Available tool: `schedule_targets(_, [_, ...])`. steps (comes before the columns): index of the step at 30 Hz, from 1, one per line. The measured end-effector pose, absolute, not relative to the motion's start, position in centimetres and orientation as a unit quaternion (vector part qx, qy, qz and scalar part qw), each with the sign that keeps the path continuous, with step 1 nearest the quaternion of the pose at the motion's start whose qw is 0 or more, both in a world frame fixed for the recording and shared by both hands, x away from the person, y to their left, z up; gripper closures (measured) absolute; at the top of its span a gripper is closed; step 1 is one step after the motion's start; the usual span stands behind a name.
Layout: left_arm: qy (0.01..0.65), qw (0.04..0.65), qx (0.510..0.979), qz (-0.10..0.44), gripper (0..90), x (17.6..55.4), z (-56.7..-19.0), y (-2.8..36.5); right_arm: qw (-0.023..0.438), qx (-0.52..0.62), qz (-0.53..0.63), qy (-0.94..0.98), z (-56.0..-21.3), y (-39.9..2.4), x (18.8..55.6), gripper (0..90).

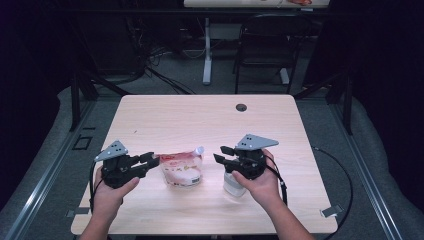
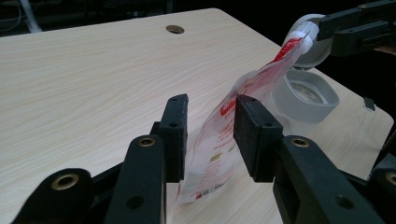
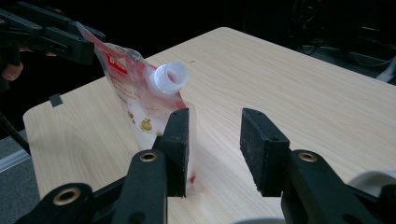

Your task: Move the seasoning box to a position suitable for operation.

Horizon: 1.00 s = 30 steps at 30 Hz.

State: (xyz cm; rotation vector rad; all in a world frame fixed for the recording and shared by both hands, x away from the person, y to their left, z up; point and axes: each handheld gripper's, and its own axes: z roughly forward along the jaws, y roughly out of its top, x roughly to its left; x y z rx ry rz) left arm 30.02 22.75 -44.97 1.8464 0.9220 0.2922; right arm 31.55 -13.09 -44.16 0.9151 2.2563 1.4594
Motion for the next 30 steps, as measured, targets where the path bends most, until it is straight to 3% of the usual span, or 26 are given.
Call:
schedule_targets(19, [0.380,0.508,0.766,0.107,72.7,30.1,-45.2,22.8,0.109,0.290,0.517,0.798,-45.5,-9.7,32.9,58.4])
schedule_targets(30, [0.381,0.507,0.766,0.110,75.5,30.1,-45.2,22.7,0.113,0.285,0.531,0.790,-45.3,-9.0,32.7,61.5])
